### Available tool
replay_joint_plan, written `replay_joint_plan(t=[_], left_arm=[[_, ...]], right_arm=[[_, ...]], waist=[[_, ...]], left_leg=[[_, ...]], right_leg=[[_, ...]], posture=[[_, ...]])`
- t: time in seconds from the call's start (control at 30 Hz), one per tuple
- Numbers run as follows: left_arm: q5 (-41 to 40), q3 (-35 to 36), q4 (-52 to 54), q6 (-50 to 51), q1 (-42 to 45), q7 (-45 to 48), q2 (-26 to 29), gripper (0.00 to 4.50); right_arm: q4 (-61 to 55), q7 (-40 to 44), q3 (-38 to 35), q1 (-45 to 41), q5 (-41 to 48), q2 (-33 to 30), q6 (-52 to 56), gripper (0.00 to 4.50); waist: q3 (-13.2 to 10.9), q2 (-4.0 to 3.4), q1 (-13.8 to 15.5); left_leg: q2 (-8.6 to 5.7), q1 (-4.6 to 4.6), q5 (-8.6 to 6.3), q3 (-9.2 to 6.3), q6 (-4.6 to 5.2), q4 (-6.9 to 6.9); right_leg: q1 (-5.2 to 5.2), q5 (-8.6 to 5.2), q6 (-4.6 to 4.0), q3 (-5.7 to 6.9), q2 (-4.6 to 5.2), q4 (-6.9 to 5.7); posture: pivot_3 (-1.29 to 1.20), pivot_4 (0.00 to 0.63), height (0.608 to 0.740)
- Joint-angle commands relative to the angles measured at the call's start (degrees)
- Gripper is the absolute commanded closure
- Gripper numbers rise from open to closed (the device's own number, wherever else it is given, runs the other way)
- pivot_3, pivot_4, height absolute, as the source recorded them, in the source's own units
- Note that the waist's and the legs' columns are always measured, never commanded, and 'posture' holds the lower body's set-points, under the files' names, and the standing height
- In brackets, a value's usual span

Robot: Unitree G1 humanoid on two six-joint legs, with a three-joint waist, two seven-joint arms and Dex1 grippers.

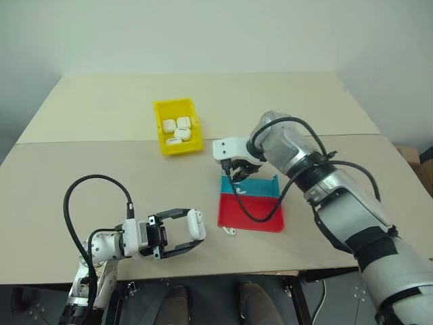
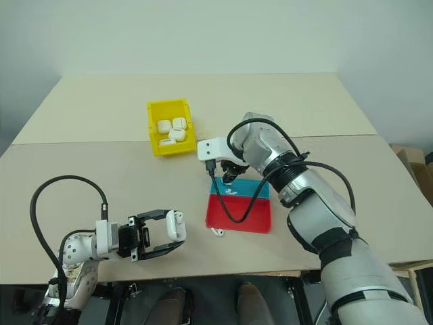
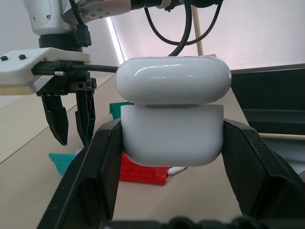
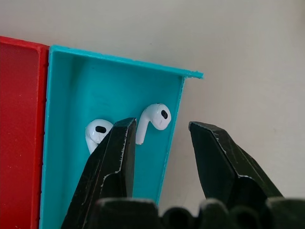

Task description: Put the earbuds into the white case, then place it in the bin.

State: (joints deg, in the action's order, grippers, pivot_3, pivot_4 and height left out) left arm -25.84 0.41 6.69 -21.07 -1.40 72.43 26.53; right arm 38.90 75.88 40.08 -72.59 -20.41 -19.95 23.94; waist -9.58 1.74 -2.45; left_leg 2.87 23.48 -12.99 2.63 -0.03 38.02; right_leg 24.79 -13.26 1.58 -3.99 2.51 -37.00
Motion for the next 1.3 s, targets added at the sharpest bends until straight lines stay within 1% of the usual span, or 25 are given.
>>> replay_joint_plan(t=[0.03, 0.27, 1.1, 1.2, 1.3], left_arm=[[-0.18, -0.49, 1.1, -1.21, -0.28, -0.86, 0.13, 1.69], [0.76, -0.49, -0.36, -2.88, -0.39, -0.59, 1.12, 1.69], [0.96, -0.88, -1.09, -3.83, 0.21, -1.11, 1.75, 1.69], [0.94, -0.88, -1.06, -3.85, 0.22, -1.07, 1.81, 1.69], [1.01, -0.81, -1.14, -3.85, 0.24, -1.01, 1.95, 1.69]], right_arm=[[1.93, -1.92, -0.97, -0.94, -1.59, 0.8, -0.83, 2.3], [5.83, -3.52, -2.34, -1.14, -1.41, 2.92, -0.58, 2.3], [5.38, -3.47, -2.08, 0.12, -2.22, 2.81, -3.09, 2.3], [5.24, -3.6, -2.05, 0.41, -2.39, 2.74, -3.11, 2.87], [4.84, -3.45, -1.97, 0.52, -2.56, 2.56, -2.85, 2.87]], waist=[[0.0, 0.0, -0.02], [0.0, -0.01, -0.1], [0.0, -0.01, -0.09], [0.0, -0.01, -0.09], [0.0, -0.01, -0.09]], left_leg=[[0.0, 0.0, 0.0, 0.0, 0.0, 0.0], [0.0, 0.01, 0.0, 0.0, 0.0, 0.0], [0.01, 0.01, 0.0, 0.0, 0.0, 0.0], [0.01, 0.01, 0.0, 0.0, 0.0, 0.0], [0.0, 0.0, 0.0, 0.0, 0.0, 0.0]], right_leg=[[0.0, 0.0, 0.0, 0.0, 0.0, 0.0], [0.02, 0.0, 0.0, 0.0, 0.0, -0.01], [0.04, -0.01, -0.01, 0.0, -0.01, -0.05], [0.04, -0.01, -0.01, 0.0, -0.01, -0.05], [0.03, -0.01, -0.01, 0.0, -0.01, -0.06]], posture=[[0.0, 0.15, 0.74], [0.0, 0.15, 0.74], [0.0, 0.15, 0.74], [0.0, 0.15, 0.74], [0.0, 0.15, 0.74]])
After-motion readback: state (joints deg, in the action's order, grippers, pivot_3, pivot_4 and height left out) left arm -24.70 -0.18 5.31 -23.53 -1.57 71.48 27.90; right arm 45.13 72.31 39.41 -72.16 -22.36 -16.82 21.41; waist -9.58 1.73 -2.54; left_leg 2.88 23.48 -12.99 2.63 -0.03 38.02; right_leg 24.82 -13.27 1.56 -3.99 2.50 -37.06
